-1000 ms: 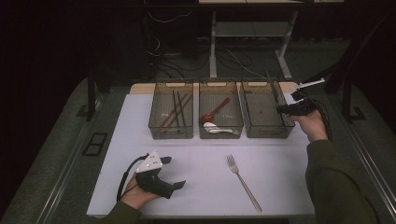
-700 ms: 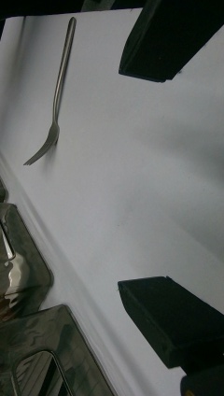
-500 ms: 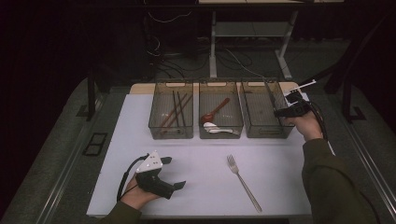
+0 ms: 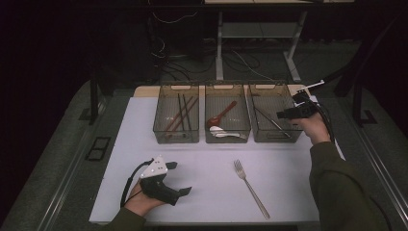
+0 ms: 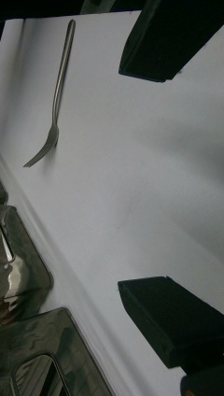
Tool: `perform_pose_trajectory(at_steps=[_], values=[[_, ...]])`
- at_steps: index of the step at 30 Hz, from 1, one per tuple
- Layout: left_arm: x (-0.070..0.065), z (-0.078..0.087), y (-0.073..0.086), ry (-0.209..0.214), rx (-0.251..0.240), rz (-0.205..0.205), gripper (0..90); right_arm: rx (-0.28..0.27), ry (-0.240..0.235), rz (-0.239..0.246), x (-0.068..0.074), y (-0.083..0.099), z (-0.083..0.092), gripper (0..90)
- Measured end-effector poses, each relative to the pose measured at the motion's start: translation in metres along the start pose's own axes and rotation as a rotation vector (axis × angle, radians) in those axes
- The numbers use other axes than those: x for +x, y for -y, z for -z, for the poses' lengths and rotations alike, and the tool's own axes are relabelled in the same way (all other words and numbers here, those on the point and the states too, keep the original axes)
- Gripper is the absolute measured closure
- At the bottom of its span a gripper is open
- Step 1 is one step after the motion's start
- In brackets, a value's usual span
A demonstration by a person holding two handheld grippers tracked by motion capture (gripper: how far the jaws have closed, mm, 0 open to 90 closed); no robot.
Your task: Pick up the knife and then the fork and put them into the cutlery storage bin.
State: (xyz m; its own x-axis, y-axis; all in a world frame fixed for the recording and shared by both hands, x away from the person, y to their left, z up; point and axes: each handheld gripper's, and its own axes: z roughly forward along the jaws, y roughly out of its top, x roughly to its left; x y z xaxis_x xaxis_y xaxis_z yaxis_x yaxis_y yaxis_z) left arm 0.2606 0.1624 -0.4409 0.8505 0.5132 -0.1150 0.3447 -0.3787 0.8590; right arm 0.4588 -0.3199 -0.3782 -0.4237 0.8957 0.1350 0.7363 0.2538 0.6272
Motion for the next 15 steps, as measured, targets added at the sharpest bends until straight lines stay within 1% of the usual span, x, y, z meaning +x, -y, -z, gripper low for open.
perform_pose_trajectory(at_steps=[3, 4, 8, 11, 13, 15], values=[[0.001, 0.000, 0.000, -0.001, -0.005, 0.009, 0.0, -0.027, -0.016, -0.002, 0.000, 0.001, 0.006, 48.0], [0.001, 0.000, 0.000, -0.001, -0.006, 0.009, 0.0, -0.035, -0.020, -0.011, 0.001, 0.001, 0.009, 47.2], [0.000, 0.000, 0.000, 0.003, -0.008, 0.010, 0.0, -0.091, -0.040, -0.007, 0.006, 0.004, 0.021, 45.4], [0.000, 0.000, 0.000, 0.004, -0.001, 0.009, 0.0, -0.115, -0.069, -0.007, 0.010, 0.009, 0.029, 43.3], [-0.001, 0.000, 0.000, 0.005, -0.002, 0.010, 0.0, -0.135, -0.069, 0.003, 0.014, 0.013, 0.034, 42.8], [-0.001, -0.001, 0.000, 0.005, -0.001, 0.012, 0.0, -0.149, -0.081, 0.014, 0.017, 0.017, 0.039, 42.8]])
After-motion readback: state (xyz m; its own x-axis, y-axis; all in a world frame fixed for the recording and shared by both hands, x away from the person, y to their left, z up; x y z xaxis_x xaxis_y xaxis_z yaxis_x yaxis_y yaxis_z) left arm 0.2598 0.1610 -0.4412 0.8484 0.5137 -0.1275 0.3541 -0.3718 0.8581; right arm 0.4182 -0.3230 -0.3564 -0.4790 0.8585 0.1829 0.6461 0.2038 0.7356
